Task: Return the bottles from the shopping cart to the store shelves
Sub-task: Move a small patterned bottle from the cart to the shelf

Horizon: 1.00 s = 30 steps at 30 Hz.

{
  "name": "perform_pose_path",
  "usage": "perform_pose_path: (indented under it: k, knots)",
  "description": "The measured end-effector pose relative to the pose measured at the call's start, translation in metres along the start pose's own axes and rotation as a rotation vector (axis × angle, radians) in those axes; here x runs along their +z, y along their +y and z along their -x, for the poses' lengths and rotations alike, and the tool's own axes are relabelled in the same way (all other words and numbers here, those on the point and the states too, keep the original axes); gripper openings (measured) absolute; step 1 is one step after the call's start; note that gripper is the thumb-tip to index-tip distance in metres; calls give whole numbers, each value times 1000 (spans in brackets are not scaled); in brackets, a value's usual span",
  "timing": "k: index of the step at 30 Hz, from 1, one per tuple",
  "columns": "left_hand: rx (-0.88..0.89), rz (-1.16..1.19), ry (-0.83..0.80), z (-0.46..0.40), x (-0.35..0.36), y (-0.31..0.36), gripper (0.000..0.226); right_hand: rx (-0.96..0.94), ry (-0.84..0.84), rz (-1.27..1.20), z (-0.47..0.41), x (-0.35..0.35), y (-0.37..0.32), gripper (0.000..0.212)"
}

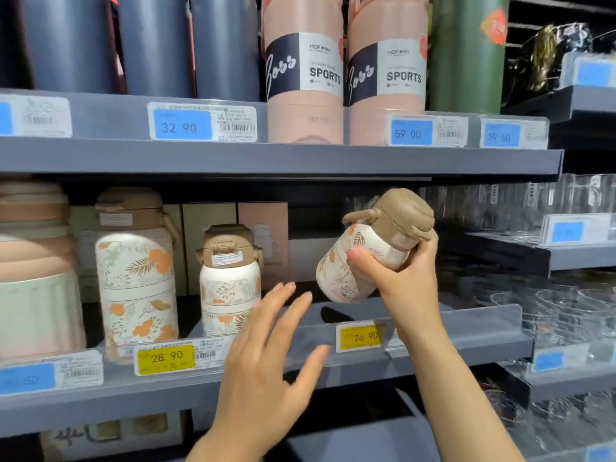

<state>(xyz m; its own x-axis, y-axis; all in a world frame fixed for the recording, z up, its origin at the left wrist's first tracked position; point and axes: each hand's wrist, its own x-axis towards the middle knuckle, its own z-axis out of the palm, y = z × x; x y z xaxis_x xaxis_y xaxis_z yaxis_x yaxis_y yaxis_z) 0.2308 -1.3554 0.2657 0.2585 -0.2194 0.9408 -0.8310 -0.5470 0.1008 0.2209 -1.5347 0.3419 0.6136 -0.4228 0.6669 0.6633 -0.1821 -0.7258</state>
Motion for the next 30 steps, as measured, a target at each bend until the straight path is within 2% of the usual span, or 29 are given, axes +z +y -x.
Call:
perform_pose_path:
  k: [2, 5, 9, 13, 18, 22, 27, 30]
  knots:
    - [47, -138, -26, 20, -2, -13, 49, 74, -114, 99, -7, 9, 6, 76]
    - [100, -325, -98, 35, -5, -27, 51, 126, -243, 337, -9, 27, 12, 65]
    - [129, -434, -124, 44, -3, -37, 55, 133, -327, 637, -4, 44, 16, 68]
    - [147, -477, -36, 45, 5, -40, 51, 110, -331, 788, -2, 51, 19, 78]
    - [153, -542, 61, 42, 13, -42, 47, 73, -338, 821, 0, 48, 21, 84]
    - [151, -564, 73, 43, 14, -41, 47, 31, -338, 864, 1, 45, 26, 97]
    - [63, -527, -15, 42, 10, -33, 46, 34, -290, 813, 2, 34, 24, 116]
    - [-74, -355, -131, 38, -4, -19, 49, -53, -217, 735, 18, 25, 18, 110]
